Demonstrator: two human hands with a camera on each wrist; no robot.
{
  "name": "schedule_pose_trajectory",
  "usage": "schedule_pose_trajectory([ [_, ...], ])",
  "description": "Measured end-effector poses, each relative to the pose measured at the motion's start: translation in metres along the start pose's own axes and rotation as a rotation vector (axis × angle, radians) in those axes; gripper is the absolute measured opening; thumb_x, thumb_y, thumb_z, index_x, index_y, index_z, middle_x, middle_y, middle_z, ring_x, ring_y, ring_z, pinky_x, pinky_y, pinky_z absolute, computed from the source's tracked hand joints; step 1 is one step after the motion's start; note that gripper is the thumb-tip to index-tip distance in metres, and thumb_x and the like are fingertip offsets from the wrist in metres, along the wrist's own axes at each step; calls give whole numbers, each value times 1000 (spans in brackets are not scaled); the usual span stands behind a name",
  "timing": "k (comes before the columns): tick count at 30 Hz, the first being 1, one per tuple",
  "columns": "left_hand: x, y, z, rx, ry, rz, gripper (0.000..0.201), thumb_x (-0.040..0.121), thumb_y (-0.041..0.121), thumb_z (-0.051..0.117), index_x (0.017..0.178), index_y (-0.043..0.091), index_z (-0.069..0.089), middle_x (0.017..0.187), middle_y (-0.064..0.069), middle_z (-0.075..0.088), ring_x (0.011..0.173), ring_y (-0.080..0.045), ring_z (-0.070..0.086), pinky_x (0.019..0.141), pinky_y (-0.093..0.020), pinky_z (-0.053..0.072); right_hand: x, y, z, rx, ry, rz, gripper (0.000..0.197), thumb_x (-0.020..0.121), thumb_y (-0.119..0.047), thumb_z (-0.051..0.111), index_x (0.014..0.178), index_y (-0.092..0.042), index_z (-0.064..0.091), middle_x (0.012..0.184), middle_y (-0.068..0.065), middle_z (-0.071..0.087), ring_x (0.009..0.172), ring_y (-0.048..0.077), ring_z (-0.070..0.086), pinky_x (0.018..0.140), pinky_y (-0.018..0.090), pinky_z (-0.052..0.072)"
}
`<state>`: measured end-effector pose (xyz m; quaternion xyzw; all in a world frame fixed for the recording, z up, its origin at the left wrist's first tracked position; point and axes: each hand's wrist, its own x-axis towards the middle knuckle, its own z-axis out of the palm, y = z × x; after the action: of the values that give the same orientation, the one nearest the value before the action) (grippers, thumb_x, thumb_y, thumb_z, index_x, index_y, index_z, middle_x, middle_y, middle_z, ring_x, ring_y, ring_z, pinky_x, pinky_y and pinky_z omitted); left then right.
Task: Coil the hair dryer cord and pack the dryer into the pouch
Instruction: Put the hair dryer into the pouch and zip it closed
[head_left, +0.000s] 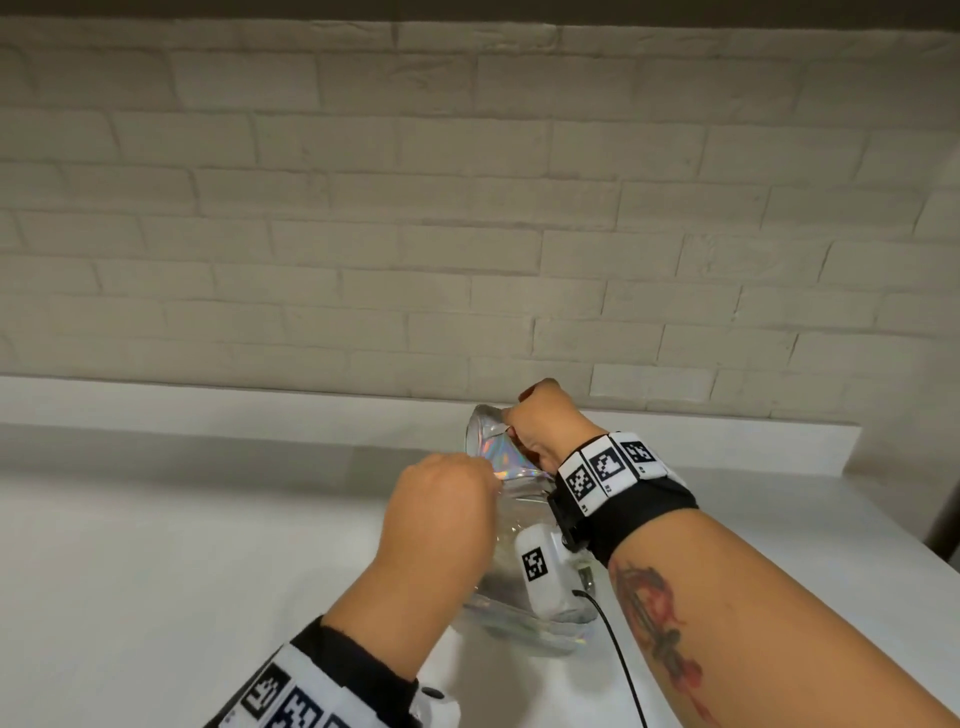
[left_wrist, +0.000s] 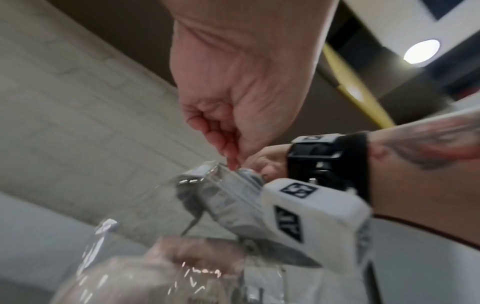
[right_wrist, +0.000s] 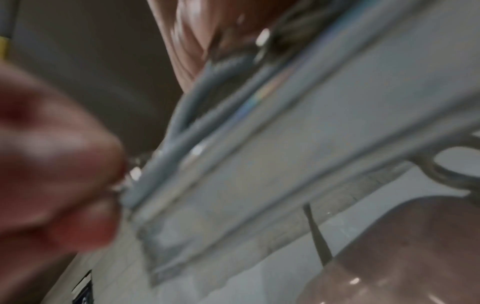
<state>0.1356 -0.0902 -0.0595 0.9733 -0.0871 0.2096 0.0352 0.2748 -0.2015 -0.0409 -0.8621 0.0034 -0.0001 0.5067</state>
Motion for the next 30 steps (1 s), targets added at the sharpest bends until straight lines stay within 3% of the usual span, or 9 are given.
schedule_pose_trajectory([
  [2, 2, -15, 8, -114, 44, -152, 17, 67, 4, 66, 62, 18, 57, 62, -6, 63, 61, -30, 60, 51, -26, 28, -6, -1, -3, -95, -6, -111, 29, 76, -27, 63, 97, -11, 51, 96, 16, 65, 73, 25, 56, 63, 32, 48],
  [4, 3, -28, 19, -166, 42, -246, 13, 82, 11, 53, 74, 20, 58, 77, -5, 66, 77, -29, 62, 57, -27, 31, -20, -4, -8, -272, -154, -247, 41, 75, -34, 69, 110, -19, 55, 101, 9, 67, 70, 19, 57, 62, 25, 44],
  [6, -1, -34, 30, -194, 17, -252, 13, 89, 18, 48, 83, 20, 59, 85, -5, 67, 85, -30, 63, 60, -28, 32, -36, -7, -12, -508, -390, -363, 43, 81, -29, 67, 123, -25, 57, 112, -1, 66, 77, 5, 58, 66, 14, 40],
  [8, -5, -34, 35, -216, 7, -257, 16, 93, 25, 47, 86, 20, 60, 87, -6, 69, 85, -30, 62, 60, -28, 31, -44, -8, -10, -637, -485, -438, 38, 84, -22, 65, 122, -23, 62, 114, -3, 68, 67, -10, 54, 61, 1, 35],
  [14, -8, -18, 32, -172, -7, -135, 21, 93, 29, 46, 87, 17, 62, 87, -8, 69, 84, -30, 62, 62, -31, 36, -45, -3, 14, -583, -190, -398, 21, 78, -10, 64, 96, -16, 74, 91, 7, 75, 75, 16, 59, 63, 19, 40],
  [20, 0, 9, 30, -171, -15, 22, 23, 93, 26, 45, 83, 15, 63, 86, -8, 66, 81, -29, 60, 60, -32, 36, -35, 2, 12, -331, -191, -282, 17, 78, -6, 64, 91, -10, 75, 58, -7, 57, 56, 10, 52, 66, 24, 46],
  [22, 5, 15, 28, -225, -51, 63, 21, 91, 26, 49, 83, 16, 66, 84, -6, 66, 77, -27, 59, 59, -29, 37, -38, 2, 8, -316, -224, -281, 16, 80, -7, 64, 91, -10, 74, 64, -3, 62, 60, 10, 54, 64, 21, 45],
  [27, 21, -6, 9, -471, -333, 173, 24, 88, 36, 60, 75, 18, 67, 76, -4, 68, 70, -17, 59, 66, -30, 46, -49, 6, -4, -300, -306, -282, 13, 85, -20, 60, 89, -20, 72, 86, 2, 71, 81, 16, 65, 79, 29, 52],
  [30, 18, -32, -7, -550, -180, 145, 23, 85, 38, 62, 75, 18, 67, 73, -3, 66, 67, -16, 58, 66, -35, 48, -67, 11, -9, -583, -104, -435, 30, 90, -40, 49, 113, -28, 64, 112, 10, 60, 110, 26, 54, 96, 36, 42],
])
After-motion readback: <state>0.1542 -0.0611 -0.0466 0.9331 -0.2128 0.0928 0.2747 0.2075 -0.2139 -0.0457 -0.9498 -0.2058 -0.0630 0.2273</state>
